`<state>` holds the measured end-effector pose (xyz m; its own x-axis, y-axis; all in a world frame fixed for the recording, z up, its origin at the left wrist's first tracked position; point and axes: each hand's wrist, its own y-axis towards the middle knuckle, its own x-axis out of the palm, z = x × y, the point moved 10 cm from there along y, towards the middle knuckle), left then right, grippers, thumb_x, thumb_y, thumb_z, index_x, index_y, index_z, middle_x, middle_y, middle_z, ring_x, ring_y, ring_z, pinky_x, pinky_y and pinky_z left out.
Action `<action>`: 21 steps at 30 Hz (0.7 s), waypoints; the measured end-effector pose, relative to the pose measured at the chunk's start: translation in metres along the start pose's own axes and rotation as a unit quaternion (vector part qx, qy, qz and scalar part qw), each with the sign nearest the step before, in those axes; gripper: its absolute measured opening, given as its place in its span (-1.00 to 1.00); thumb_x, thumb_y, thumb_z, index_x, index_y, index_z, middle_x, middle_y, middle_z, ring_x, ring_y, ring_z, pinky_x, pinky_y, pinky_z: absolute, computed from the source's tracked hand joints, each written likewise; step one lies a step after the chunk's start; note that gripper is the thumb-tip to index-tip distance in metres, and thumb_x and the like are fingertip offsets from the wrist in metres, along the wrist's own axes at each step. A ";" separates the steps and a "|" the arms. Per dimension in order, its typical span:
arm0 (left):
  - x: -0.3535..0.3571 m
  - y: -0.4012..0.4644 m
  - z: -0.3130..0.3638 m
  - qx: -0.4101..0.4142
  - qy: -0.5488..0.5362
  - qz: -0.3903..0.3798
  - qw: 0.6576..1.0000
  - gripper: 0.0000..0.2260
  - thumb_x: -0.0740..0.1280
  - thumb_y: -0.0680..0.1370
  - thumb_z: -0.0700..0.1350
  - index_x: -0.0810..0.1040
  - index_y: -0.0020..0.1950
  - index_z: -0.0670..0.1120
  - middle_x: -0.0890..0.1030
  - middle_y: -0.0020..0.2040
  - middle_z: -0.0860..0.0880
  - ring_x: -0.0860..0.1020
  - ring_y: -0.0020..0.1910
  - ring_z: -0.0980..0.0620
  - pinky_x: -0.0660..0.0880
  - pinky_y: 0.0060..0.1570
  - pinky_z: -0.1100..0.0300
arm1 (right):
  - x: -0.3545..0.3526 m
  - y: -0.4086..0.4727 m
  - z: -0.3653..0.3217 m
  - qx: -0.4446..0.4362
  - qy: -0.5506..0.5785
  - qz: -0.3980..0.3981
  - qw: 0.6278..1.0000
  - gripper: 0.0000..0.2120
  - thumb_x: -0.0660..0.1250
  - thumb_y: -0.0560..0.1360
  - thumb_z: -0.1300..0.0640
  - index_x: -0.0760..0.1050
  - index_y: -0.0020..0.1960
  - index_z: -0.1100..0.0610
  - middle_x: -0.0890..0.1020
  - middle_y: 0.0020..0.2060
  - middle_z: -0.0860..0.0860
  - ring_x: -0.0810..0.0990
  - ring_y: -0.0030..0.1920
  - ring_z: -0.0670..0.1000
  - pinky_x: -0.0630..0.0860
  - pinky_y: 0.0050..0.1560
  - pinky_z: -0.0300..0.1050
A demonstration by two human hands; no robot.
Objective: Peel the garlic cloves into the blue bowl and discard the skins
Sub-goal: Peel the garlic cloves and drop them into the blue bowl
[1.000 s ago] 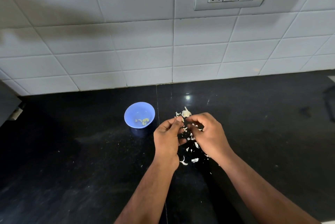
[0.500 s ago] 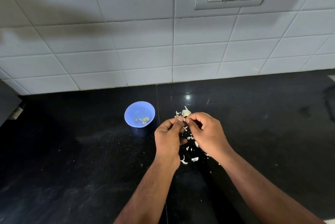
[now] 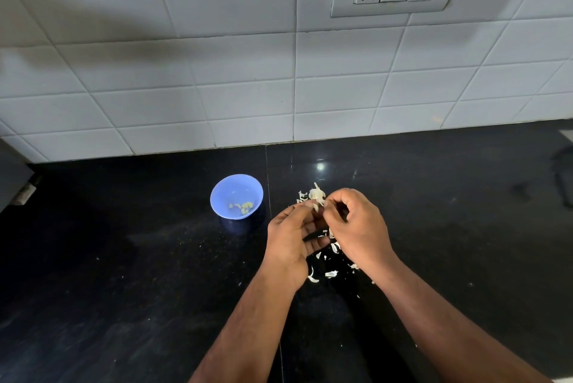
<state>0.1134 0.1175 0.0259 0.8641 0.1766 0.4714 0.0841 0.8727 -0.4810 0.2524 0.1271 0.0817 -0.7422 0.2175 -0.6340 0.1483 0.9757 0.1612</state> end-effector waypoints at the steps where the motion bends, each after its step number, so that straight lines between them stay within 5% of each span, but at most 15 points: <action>1: -0.001 0.002 -0.001 -0.005 -0.002 0.003 1.000 -0.89 0.39 0.65 -0.17 0.71 0.07 -0.15 0.74 -0.10 -0.09 0.71 -0.16 -0.01 0.61 -0.25 0.07 | 0.000 0.000 0.000 -0.002 -0.004 0.001 1.000 -0.86 0.29 0.58 -0.12 0.57 0.01 -0.11 0.60 -0.09 -0.18 0.61 -0.16 -0.11 0.63 -0.14 0.02; 8: -0.018 0.012 -0.007 -0.006 -0.017 0.034 0.999 -0.88 0.44 0.63 -0.21 0.74 0.14 -0.13 0.71 -0.09 -0.04 0.65 -0.15 0.06 0.64 -0.21 0.14 | -0.012 0.003 0.033 0.105 -0.151 -0.011 0.983 -0.74 0.26 0.63 -0.28 0.55 -0.06 -0.14 0.63 -0.33 -0.17 0.62 -0.27 -0.12 0.45 -0.27 -0.12; 10: -0.023 0.014 -0.006 0.009 0.017 0.047 0.999 -0.87 0.43 0.64 -0.25 0.74 0.14 -0.12 0.71 -0.10 -0.03 0.64 -0.14 0.09 0.65 -0.16 0.16 | -0.002 0.003 0.046 0.114 -0.147 -0.054 0.981 -0.89 0.24 0.69 -0.06 0.54 0.12 -0.16 0.68 -0.13 -0.21 0.67 -0.12 -0.07 0.57 -0.11 -0.02; 12: -0.027 0.014 -0.002 0.032 0.070 0.061 0.995 -0.85 0.42 0.64 -0.27 0.74 0.14 -0.08 0.69 -0.10 -0.04 0.63 -0.13 0.10 0.66 -0.09 0.19 | 0.007 0.002 0.047 0.099 -0.136 -0.089 0.982 -0.60 0.24 0.64 0.19 0.47 0.38 -0.19 0.62 0.20 -0.26 0.66 0.08 -0.08 0.59 0.11 0.08; 14: -0.029 0.013 0.002 0.058 0.119 0.066 0.989 -0.84 0.42 0.64 -0.27 0.74 0.12 -0.05 0.69 -0.09 -0.04 0.63 -0.12 0.11 0.66 -0.05 0.20 | 0.007 0.004 0.044 0.085 -0.087 -0.071 0.990 -0.53 0.24 0.62 0.26 0.48 0.41 -0.17 0.59 0.25 -0.24 0.64 0.09 -0.12 0.59 0.12 0.04; 17: -0.031 0.012 0.007 0.090 0.171 0.070 0.979 -0.88 0.49 0.60 -0.24 0.74 0.06 -0.04 0.74 -0.05 -0.03 0.68 -0.10 0.09 0.64 -0.08 0.23 | 0.017 0.005 0.031 0.091 0.079 -0.074 0.990 -0.74 0.31 0.66 0.16 0.64 0.23 -0.12 0.72 -0.01 -0.18 0.66 -0.20 -0.15 0.56 -0.20 -0.15; 21: -0.035 0.010 0.015 0.118 0.224 0.075 0.965 -0.93 0.50 0.57 -0.25 0.71 -0.02 -0.09 0.76 -0.14 -0.03 0.74 -0.12 0.01 0.66 -0.08 0.21 | 0.043 -0.004 0.017 0.135 0.216 -0.129 0.958 -0.91 0.44 0.61 0.09 0.73 0.05 -0.02 0.76 -0.13 -0.03 0.75 -0.10 -0.04 0.57 -0.25 -0.22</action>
<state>0.0769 0.1269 0.0159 0.9899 0.1405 0.0179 -0.1280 0.9416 -0.3115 0.2316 0.1332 0.0409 -0.9694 -0.0060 -0.2455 0.0440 0.9793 -0.1977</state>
